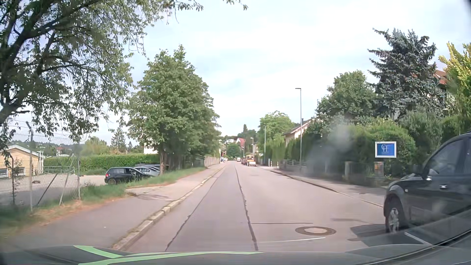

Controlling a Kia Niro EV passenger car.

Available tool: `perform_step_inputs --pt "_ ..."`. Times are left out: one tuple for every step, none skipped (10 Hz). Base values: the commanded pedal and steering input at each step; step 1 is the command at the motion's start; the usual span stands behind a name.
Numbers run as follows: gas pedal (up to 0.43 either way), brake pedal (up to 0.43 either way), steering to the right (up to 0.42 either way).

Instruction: Follow the waypoints while adhering to traffic rules and regulations

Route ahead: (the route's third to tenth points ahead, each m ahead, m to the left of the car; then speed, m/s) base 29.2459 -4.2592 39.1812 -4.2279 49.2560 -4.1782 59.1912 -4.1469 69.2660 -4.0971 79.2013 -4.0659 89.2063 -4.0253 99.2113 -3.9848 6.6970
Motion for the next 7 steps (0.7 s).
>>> perform_step_inputs --pt "0.087 0.000 0.006" --pt "0.087 0.000 0.006" --pt "0.087 0.000 0.006" --pt "0.087 0.000 0.006" --pt "0.087 0.000 0.006" --pt "0.087 0.000 0.006" --pt "0.087 0.000 0.006"
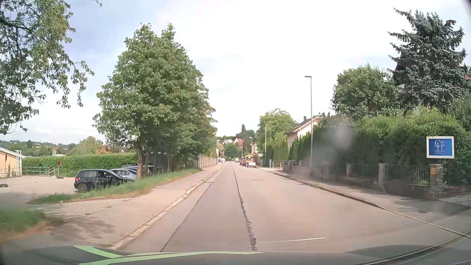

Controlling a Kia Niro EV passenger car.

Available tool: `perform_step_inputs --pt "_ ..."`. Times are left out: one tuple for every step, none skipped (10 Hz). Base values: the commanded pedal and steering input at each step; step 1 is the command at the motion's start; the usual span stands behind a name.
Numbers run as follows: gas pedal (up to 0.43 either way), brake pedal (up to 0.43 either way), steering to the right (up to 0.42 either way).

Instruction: Follow the waypoints while adhering to traffic rules and regulations

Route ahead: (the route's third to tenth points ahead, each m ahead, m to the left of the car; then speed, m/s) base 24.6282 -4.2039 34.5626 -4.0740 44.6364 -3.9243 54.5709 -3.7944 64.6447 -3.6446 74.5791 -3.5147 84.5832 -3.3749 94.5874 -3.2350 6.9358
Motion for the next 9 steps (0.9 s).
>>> perform_step_inputs --pt "0.087 0.000 0.006" --pt "0.087 0.000 0.006" --pt "0.087 0.000 0.006" --pt "0.087 0.000 0.005" --pt "0.087 0.000 0.004" --pt "0.087 0.000 0.004" --pt "0.087 0.000 0.004" --pt "0.087 0.000 0.003" --pt "0.087 0.000 0.002"
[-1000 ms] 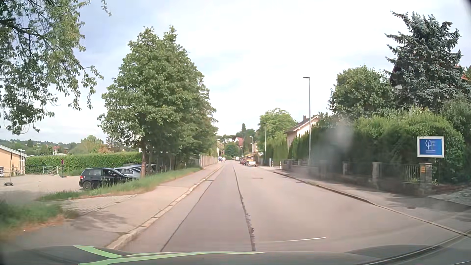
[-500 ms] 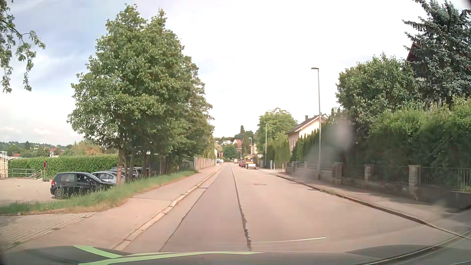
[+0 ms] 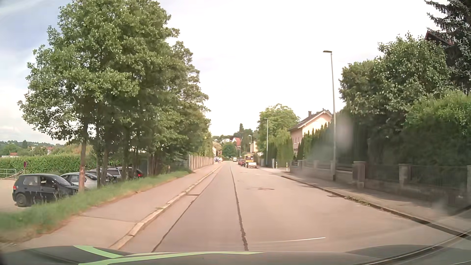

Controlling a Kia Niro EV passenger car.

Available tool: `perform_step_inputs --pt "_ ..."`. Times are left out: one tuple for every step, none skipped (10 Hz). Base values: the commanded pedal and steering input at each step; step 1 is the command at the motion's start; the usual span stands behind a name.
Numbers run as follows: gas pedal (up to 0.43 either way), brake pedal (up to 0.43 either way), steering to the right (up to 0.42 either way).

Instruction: Follow the waypoints while adhering to traffic rules and regulations

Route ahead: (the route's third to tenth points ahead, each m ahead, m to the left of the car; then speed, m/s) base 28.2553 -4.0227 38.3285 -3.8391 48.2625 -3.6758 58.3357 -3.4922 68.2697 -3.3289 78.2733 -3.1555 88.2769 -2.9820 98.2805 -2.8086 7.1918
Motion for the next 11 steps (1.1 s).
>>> perform_step_inputs --pt "0.087 0.000 0.001" --pt "0.079 0.000 0.001" --pt "0.079 0.000 0.001" --pt "0.079 0.000 0.001" --pt "0.079 0.000 0.000" --pt "0.067 0.000 0.000" --pt "0.067 0.000 0.000" --pt "0.067 0.000 0.000" --pt "0.067 0.000 0.000" --pt "0.067 0.000 0.000" --pt "0.067 0.000 0.000"
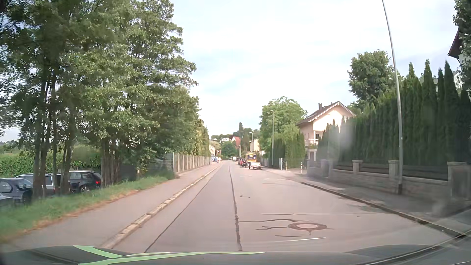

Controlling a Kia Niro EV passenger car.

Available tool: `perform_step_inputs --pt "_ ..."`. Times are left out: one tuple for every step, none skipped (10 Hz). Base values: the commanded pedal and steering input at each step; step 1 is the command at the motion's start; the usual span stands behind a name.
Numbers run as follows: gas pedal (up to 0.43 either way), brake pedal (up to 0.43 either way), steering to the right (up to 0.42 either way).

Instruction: Follow the waypoints while adhering to traffic rules and regulations

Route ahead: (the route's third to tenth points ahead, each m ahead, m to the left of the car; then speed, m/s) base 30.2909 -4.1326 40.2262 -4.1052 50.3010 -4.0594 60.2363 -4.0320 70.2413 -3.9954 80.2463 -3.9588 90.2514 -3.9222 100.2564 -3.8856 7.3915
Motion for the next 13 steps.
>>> perform_step_inputs --pt "0.067 0.000 0.000" --pt "0.067 0.000 0.000" --pt "0.067 0.000 0.000" --pt "0.067 0.000 0.000" --pt "0.067 0.000 -0.001" --pt "0.059 0.000 -0.001" --pt "0.039 0.000 -0.001" --pt "0.039 0.000 -0.003" --pt "0.039 0.000 -0.004" --pt "0.039 0.000 -0.005" --pt "0.039 0.000 -0.005" --pt "0.039 0.000 -0.005" --pt "0.039 0.000 -0.005"
